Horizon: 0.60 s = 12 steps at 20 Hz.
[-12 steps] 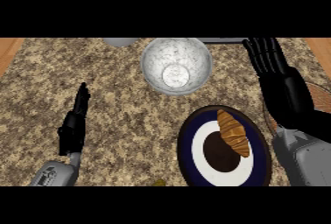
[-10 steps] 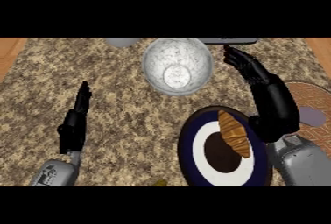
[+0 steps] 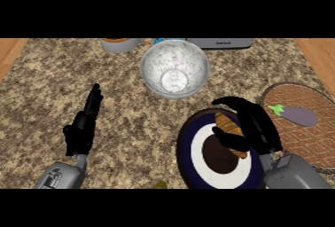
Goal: Pick the lemon from the plate and place it in the bowl
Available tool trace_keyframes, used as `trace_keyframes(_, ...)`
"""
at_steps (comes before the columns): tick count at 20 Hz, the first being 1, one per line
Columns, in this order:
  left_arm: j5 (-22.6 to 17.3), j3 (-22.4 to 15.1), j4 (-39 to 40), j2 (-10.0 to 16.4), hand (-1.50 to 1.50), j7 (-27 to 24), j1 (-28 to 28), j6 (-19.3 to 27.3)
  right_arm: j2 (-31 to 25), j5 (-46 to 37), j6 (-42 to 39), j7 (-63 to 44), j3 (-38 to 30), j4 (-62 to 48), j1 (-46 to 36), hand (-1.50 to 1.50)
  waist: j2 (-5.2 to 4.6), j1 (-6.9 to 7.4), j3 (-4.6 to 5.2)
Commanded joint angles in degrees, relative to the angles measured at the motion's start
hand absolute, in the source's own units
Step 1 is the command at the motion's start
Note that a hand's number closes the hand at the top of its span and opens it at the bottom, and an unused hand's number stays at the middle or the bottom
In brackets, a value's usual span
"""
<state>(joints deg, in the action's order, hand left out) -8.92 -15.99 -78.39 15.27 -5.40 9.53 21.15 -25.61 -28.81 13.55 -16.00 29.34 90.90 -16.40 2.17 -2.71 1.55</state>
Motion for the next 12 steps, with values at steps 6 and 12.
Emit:
trace_keyframes(6,-2.2,-0.6,-1.4,-0.6,0.00,3.0,0.2,-2.1,9.9,-33.3,8.2,-15.0,18.5,2.4,0.9,-1.50,0.73,0.18,-0.86)
trace_keyframes(12,-2.4,-0.4,-2.2,0.3,0.00,3.1,-0.7,-2.9,18.4,-51.3,-0.5,-31.4,24.3,-2.3,0.2,-1.50,0.93,0.03,-0.80)
